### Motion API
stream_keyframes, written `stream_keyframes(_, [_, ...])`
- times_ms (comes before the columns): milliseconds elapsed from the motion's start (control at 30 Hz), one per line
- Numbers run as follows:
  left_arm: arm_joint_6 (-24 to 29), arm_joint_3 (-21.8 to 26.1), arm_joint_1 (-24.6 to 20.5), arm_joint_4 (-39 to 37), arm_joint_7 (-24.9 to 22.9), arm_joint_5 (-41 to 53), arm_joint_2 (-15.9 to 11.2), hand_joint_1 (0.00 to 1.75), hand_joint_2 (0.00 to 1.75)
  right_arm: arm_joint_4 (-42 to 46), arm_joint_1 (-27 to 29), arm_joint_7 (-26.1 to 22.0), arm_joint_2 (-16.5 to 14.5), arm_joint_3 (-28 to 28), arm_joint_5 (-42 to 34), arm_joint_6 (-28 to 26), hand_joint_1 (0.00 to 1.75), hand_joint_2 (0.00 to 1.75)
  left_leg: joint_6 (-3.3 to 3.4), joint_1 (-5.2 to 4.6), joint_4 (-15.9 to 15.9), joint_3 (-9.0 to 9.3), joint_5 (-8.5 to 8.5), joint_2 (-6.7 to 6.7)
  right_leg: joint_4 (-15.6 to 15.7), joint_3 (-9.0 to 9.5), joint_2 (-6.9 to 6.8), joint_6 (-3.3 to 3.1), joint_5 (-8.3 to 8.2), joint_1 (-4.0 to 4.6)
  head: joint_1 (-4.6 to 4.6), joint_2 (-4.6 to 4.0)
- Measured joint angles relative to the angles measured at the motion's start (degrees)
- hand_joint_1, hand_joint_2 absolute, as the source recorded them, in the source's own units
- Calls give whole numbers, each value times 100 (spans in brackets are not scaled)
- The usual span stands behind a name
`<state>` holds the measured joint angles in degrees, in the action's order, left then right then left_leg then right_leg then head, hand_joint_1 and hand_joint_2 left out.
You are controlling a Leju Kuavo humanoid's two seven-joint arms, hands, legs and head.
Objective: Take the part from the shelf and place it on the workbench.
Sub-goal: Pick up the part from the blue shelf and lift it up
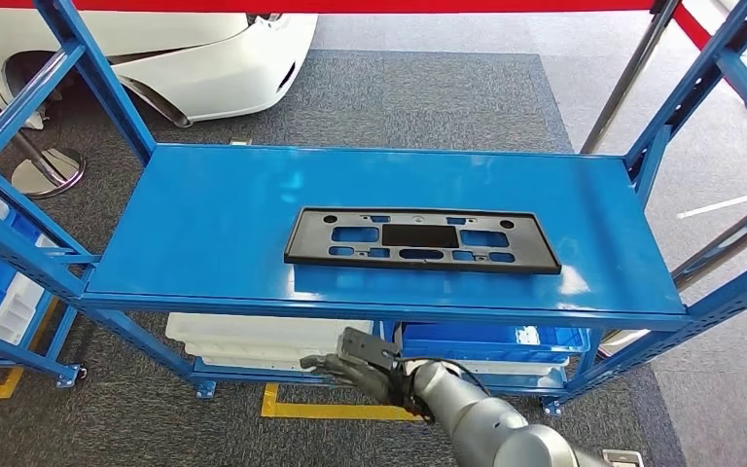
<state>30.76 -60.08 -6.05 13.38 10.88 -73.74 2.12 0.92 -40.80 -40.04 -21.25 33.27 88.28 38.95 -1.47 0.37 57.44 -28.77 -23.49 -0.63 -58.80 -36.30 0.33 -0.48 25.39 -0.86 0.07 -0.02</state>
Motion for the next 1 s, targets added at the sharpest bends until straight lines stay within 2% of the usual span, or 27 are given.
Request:
stream_keyframes(167, [-58, -43, -4, -1, -63, 42, 0, 0, 0, 2, -1025, -9, 1, 0, 14, 446, 0, 0, 0, 0, 2, 0, 9, 0, 0, -1, 0, 0, -5, 1, -3, 0])
stream_keyframes(300, [-60, -113, -23, -1, -91, 104, 0, 0, 0, 2, -1616, -13, 1, 0, 119, 617, 0, 0, 0, 0, 3, 1, 9, -2, -1, -2, 0, 0, -5, 2, -3, 0])
stream_keyframes(700, [-62, -284, -90, -1, -232, 242, 1, 0, 0, 4, -2709, -15, 3, 98, 129, 1163, 0, 0, 0, -1, 4, -1, 9, -3, -1, -4, 0, 0, -5, 1, 3, 0])
stream_keyframes(833, [-62, -334, -107, -1, -252, 285, 1, 0, 0, 43, -2921, 131, 22, 178, -42, 1118, 0, 0, 0, -2, 4, 5, 8, -3, 3, -6, 2, 0, -4, 5, -3, 0])
stream_keyframes(900, [-61, -367, -131, 0, -269, 291, 7, 0, 0, 497, -2427, 869, 97, 5, -927, 432, 0, 0, -1, 5, -5, 49, 4, -15, 27, 38, -2, 4, 8, 21, -34, 0])
stream_keyframes(967, [-53, -384, -153, 0, -285, 293, 23, 0, 0, 1411, -1386, 2057, 223, -532, -2796, -762, 0, 0, 1, 17, -16, 99, -1, -49, 49, 112, -25, 11, 28, 35, -43, 0])
stream_keyframes(1000, [-45, -387, -150, -1, -292, 291, 31, 0, 0, 1861, -896, 2524, 296, -970, -4039, -1307, 0, 0, 3, 22, -18, 94, -4, -45, 45, 114, -20, 8, 23, 28, -1, 0])
